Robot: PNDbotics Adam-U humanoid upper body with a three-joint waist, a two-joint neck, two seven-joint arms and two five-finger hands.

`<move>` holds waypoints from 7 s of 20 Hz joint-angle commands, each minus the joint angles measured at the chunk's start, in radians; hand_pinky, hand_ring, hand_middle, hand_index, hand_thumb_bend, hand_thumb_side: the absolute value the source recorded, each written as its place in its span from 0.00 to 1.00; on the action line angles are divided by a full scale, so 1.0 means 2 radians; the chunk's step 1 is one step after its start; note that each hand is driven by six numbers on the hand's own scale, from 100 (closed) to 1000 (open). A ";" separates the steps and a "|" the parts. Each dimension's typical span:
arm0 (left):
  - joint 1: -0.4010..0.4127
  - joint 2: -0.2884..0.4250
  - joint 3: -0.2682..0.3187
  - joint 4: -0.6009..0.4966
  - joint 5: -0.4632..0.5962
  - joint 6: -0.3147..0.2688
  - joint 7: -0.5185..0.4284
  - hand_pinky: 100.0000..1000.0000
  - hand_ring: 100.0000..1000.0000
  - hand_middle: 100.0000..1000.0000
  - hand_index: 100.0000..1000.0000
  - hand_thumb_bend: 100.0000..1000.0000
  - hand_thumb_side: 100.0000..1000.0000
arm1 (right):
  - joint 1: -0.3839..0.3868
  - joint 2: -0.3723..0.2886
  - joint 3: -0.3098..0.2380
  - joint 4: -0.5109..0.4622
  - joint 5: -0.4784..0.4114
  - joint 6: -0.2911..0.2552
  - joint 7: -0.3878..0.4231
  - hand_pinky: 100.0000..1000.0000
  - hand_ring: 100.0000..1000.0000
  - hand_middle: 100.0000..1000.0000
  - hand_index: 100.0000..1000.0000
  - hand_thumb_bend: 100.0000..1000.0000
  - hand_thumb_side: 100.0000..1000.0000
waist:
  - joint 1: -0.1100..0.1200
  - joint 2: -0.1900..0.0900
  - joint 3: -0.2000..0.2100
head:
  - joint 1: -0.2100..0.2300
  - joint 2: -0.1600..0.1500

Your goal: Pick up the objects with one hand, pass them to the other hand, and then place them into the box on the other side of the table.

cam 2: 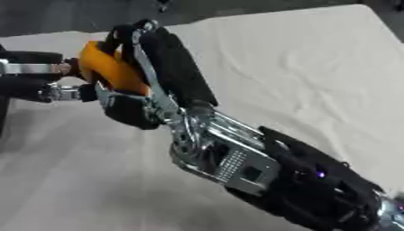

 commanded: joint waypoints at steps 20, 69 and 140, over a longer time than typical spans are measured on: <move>-0.002 0.009 0.004 -0.009 0.151 -0.014 0.057 1.00 0.93 0.68 0.75 0.06 1.00 | -0.004 -0.006 -0.008 -0.010 -0.002 0.015 -0.027 0.49 0.31 0.27 0.18 0.00 0.00 | -0.008 -0.010 0.004 | -0.007 -0.011; -0.004 0.004 0.000 -0.014 0.265 0.126 0.309 1.00 0.43 0.08 0.00 0.00 0.17 | 0.019 -0.021 -0.030 -0.010 0.102 0.097 -0.063 0.78 0.76 0.79 0.76 0.38 0.59 | -0.006 -0.011 -0.005 | -0.005 -0.011; 0.172 0.175 0.159 0.063 0.046 0.209 0.402 1.00 0.91 0.83 0.93 0.00 0.35 | 0.089 -0.054 -0.045 -0.010 0.016 0.097 -0.209 0.78 0.75 0.80 0.76 0.28 0.45 | -0.030 -0.035 -0.017 | 0.144 -0.008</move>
